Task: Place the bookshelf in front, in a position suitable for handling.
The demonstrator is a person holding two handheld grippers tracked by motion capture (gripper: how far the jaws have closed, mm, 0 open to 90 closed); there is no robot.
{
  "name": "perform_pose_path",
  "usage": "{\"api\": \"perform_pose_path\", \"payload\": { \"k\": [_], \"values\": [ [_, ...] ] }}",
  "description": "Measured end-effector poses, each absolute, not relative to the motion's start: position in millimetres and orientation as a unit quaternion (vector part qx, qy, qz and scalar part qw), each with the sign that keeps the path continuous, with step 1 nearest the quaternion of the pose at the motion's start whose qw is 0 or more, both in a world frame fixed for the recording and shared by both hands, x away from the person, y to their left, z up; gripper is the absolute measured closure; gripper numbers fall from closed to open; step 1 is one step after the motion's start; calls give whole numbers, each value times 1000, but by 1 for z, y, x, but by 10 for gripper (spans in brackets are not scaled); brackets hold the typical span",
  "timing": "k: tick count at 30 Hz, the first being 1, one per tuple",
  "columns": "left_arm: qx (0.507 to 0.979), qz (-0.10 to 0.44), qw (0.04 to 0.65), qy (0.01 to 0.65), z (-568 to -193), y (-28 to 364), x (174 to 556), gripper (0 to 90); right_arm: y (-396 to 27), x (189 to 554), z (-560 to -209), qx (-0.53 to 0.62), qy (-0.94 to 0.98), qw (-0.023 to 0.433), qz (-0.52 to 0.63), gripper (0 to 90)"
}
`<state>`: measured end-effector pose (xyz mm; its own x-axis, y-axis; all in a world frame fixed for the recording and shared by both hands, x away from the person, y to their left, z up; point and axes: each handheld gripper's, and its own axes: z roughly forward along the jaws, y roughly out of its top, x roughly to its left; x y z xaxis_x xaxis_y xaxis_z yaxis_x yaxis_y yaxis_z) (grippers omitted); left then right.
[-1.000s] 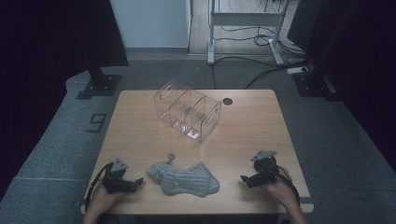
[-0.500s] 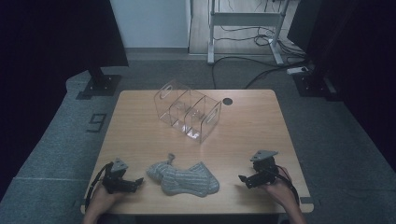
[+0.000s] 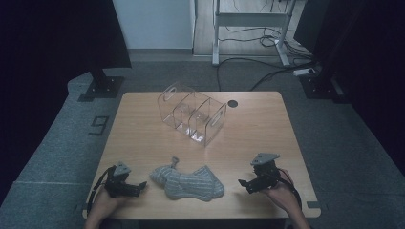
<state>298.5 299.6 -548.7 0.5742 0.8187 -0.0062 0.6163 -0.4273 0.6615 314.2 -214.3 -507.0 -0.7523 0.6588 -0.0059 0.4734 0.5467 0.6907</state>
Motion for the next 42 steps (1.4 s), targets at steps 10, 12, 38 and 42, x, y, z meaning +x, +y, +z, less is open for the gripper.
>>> {"api": "perform_pose_path", "payload": {
  "k": [10,12,38,42],
  "values": [
    [830,161,314,432,-549,300,299,0,-196,313,-498,301,875,117,361,0],
    [830,161,314,432,-549,300,299,0,-193,313,-499,296,877,116,359,0],
    [830,161,313,432,-549,300,299,0,-145,312,-487,256,889,73,372,0],
    [830,161,313,432,-549,300,299,0,-136,312,-484,257,890,69,371,0]
  ]
}}
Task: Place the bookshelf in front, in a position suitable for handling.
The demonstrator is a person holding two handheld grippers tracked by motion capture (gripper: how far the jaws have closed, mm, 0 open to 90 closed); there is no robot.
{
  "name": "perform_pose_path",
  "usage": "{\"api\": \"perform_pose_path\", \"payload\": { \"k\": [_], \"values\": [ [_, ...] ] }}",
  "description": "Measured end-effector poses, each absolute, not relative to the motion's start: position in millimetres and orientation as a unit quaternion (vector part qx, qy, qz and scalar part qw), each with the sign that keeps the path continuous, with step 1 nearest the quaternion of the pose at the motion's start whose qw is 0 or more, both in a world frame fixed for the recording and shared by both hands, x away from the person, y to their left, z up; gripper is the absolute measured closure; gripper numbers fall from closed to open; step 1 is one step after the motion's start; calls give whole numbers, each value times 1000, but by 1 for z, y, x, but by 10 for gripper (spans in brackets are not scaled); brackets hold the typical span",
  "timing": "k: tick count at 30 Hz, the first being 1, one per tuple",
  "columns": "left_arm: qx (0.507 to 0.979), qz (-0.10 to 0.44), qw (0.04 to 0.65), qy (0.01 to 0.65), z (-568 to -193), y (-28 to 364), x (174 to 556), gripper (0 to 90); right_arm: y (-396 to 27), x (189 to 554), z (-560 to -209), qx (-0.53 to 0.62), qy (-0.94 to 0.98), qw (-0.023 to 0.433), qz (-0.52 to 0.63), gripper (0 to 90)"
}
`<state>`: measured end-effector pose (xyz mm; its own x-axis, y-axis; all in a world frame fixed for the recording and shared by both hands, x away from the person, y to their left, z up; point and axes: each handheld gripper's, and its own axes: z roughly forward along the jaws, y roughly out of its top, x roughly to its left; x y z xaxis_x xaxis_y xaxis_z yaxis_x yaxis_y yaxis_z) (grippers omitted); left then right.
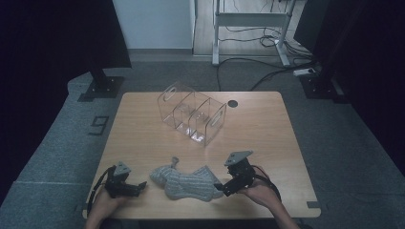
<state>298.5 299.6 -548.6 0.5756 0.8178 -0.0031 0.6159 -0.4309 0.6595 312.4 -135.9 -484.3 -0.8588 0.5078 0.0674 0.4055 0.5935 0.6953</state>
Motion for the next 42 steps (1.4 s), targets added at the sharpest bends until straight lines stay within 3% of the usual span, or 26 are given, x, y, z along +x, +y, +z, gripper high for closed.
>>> {"api": "perform_pose_path", "payload": {
  "k": [19,31,42],
  "values": [
    [830,161,313,432,-549,300,298,0,-86,320,-482,236,899,39,366,1],
    [830,161,313,432,-549,300,298,0,-55,322,-485,214,908,26,360,122],
    [830,162,314,432,-549,300,298,0,-27,321,-492,191,917,23,348,141]
  ]
}}
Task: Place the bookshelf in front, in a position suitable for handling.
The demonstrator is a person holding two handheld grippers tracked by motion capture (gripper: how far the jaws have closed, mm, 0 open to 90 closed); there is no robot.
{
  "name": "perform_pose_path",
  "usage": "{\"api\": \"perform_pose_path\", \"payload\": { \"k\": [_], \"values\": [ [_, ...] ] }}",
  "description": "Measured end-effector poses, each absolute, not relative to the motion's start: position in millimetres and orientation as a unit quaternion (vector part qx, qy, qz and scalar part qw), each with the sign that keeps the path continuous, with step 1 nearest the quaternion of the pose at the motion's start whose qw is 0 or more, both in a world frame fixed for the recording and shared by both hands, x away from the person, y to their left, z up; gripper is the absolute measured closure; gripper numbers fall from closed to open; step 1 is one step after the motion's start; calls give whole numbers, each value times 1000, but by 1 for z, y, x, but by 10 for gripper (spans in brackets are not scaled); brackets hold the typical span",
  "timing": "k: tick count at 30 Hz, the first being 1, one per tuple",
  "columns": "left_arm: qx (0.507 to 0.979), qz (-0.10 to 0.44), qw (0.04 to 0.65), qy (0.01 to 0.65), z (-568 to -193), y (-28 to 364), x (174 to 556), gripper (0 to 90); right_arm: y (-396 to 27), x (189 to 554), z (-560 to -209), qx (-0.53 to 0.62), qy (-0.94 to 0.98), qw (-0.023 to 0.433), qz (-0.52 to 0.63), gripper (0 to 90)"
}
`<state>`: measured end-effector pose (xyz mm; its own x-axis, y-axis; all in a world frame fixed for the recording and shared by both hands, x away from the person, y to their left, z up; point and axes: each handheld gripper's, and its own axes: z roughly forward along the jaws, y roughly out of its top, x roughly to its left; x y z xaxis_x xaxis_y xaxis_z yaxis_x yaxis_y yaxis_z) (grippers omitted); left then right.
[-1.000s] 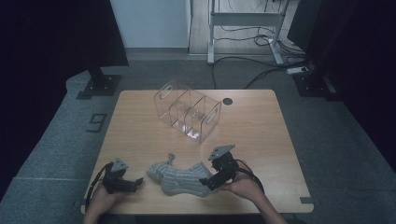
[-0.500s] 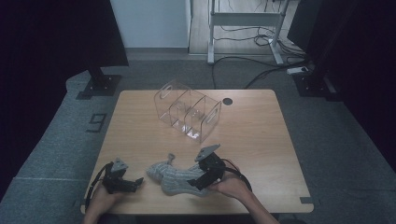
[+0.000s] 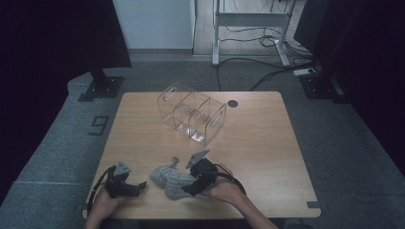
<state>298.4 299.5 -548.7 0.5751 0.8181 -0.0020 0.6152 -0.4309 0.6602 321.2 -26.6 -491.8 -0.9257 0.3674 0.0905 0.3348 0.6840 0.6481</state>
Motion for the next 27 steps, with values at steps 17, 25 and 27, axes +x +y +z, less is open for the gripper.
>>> {"api": "perform_pose_path", "payload": {
  "k": [17,25,27],
  "values": [
    [830,161,314,432,-549,300,298,0,21,323,-515,154,935,45,316,331],
    [830,161,313,432,-549,300,298,0,23,323,-521,152,941,55,297,559],
    [830,161,313,432,-549,300,298,0,22,323,-521,151,942,56,296,581]
  ]
}}
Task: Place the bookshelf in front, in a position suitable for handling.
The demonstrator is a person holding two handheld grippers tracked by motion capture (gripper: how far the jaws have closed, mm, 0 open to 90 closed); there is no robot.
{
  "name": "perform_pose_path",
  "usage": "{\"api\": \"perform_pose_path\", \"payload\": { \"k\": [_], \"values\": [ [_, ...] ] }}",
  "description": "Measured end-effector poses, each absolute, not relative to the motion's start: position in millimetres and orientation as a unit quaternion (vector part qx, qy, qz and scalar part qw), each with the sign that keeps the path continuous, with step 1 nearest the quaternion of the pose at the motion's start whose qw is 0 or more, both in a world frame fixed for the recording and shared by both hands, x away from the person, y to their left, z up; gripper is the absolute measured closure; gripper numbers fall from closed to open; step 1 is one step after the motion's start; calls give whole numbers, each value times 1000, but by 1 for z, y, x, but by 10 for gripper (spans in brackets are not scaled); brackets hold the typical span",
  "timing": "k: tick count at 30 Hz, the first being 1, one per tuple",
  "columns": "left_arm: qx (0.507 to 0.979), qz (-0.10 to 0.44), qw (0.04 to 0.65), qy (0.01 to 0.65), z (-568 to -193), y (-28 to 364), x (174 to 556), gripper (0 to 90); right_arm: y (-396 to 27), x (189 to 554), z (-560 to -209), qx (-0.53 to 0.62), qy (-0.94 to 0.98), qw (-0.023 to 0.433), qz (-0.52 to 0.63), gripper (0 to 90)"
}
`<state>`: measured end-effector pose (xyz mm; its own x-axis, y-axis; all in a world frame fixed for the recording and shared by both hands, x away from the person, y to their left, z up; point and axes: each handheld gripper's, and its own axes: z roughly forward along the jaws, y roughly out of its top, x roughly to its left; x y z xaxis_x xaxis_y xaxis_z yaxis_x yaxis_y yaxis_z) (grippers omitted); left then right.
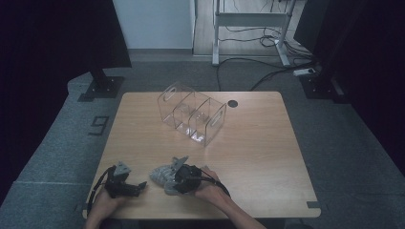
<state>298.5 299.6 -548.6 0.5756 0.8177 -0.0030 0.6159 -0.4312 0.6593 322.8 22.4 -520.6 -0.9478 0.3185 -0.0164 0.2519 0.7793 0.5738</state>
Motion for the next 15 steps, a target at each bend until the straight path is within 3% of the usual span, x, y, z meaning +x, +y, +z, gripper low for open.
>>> {"api": "perform_pose_path", "payload": {
  "k": [2,15],
  "values": [
    [830,161,313,432,-549,300,299,0,22,322,-519,147,943,60,292,623],
    [831,161,313,431,-549,300,298,0,17,323,-497,148,936,42,316,643]
  ]
}}
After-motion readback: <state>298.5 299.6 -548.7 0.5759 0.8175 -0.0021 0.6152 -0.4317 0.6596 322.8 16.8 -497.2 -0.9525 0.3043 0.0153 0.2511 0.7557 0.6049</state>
